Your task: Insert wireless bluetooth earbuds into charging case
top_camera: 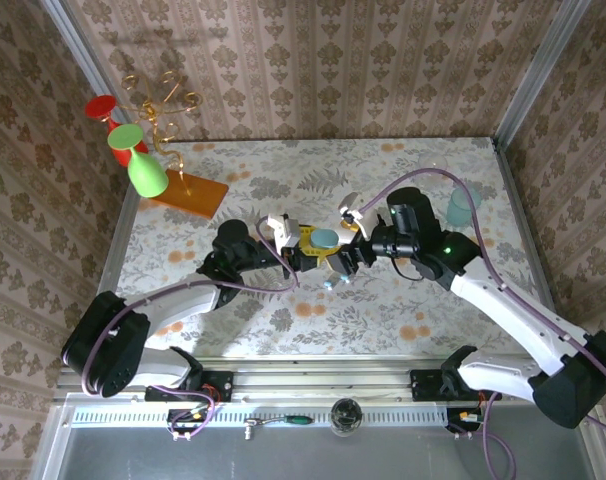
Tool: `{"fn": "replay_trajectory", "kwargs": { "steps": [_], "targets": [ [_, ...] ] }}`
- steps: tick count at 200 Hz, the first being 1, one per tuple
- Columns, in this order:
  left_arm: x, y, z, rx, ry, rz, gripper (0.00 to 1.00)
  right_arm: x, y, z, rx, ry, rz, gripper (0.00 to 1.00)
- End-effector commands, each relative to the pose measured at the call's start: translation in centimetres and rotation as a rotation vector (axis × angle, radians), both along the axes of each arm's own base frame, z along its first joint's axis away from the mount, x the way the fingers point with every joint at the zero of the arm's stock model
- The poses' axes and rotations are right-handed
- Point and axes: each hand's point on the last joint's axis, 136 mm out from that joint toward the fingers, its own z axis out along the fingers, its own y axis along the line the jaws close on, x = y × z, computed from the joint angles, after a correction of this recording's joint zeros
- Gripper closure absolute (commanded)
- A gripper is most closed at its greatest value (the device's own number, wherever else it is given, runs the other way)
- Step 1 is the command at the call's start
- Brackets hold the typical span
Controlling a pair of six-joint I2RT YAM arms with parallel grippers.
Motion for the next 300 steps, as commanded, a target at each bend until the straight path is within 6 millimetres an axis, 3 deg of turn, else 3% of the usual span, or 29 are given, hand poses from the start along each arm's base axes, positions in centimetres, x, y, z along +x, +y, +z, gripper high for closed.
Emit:
{"fn": "replay_trajectory", "kwargs": {
  "steps": [1,35,93,147,177,200,234,252,300],
  "targets": [
    [-0.7,0.3,1.0,-0.018,-0.048,-0.023,0.72,1.7,-0.5,1.0,-0.053,-0.094,-0.057,0.12],
    [-1.0,0.5,0.8,-0.017,-0.061,-0.021,0.72,3.6,-1.7,2.2,-0.002,-0.113,-0.192,0.12],
    [-1.2,0.7,0.8,-0.018,-0.074,-0.017,0.72,5.0,-3.1,3.7,0.138,-0.036,-0.281,0.14],
    [-0.6,0.7,0.8,-0.029,-0.069,0.004,0.72,4.5,-3.5,5.0,0.216,-0.009,-0.275,0.13],
    [-0.1,1.1,0.8,-0.051,-0.069,0.031,0.72,3.8,-5.4,5.8,0.291,0.013,-0.339,0.13],
    [0.3,1.8,1.2,-0.093,-0.059,0.043,0.72,4.5,-8.6,3.8,0.390,0.189,-0.484,0.17],
    [1.1,2.9,1.6,-0.134,-0.043,0.056,0.72,4.2,-10.6,-2.5,0.360,0.409,-0.605,0.21],
    [1.4,3.5,1.7,-0.149,-0.041,0.067,0.72,3.8,-10.4,-5.8,0.320,0.530,-0.626,0.24],
    [1.4,4.2,2.1,-0.153,-0.038,0.063,0.72,3.1,-7.2,-13.5,0.199,0.809,-0.513,0.29]
  ]
}}
